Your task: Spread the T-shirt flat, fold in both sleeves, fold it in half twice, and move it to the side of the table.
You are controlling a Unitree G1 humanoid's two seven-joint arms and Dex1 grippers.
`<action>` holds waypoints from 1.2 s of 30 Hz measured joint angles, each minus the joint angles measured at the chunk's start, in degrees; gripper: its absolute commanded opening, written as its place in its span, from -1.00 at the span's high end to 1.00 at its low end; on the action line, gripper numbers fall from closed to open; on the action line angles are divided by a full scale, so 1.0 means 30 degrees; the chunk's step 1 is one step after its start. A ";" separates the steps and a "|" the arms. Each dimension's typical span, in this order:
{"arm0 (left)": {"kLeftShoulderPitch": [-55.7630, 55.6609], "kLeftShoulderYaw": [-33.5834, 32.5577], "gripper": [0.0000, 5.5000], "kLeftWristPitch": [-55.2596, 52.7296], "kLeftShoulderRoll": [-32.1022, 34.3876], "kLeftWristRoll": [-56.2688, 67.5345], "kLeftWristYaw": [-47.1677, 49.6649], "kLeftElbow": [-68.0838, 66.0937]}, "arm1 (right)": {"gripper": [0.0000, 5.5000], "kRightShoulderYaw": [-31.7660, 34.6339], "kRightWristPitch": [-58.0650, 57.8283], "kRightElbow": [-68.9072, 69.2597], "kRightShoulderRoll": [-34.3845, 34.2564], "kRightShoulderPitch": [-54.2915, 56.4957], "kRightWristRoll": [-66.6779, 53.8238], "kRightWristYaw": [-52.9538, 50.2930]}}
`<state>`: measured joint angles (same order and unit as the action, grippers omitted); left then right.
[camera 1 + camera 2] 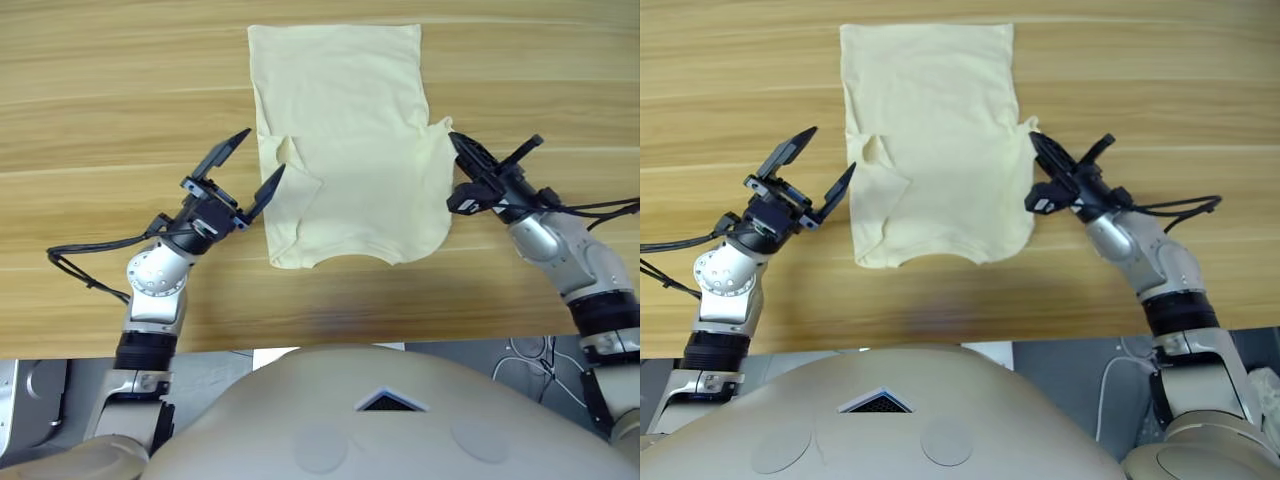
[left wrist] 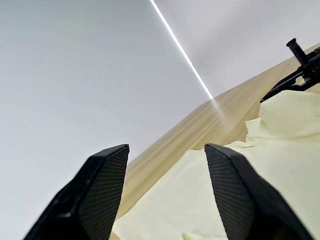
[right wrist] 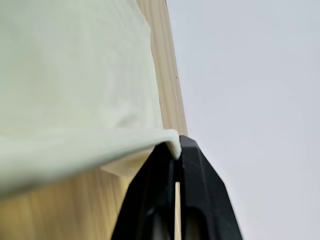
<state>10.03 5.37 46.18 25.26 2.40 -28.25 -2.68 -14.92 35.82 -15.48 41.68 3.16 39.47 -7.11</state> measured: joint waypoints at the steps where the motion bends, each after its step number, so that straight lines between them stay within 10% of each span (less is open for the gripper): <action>1: -0.0017 0.0041 -0.03 0.0021 0.0000 -0.0007 0.0000 -0.0092 | 1.00 -0.0143 0.0134 0.0018 -0.0071 -0.0041 0.0007 0.0152; 14: -0.0317 0.0787 -0.03 0.0363 0.0004 -0.0349 -0.0166 -0.0602 | 1.00 -0.1967 0.0787 -0.0084 -0.0977 -0.0134 0.0188 0.1764; 29: -0.0432 0.0581 -0.03 0.0256 0.0987 -0.0795 -0.0313 -0.1047 | 0.00 -0.1894 0.0669 -0.0904 -0.0814 0.0373 -0.0014 0.3040; 36: -0.0078 -0.1589 -0.19 -0.1106 0.4791 -0.2609 -0.0817 -0.1219 | -0.01 0.2444 0.1975 0.2016 0.2152 -0.1634 -0.8467 0.5803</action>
<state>9.79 0.61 42.86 39.64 -5.43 -30.70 -6.34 -7.58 41.74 -9.44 48.13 -1.74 14.06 10.30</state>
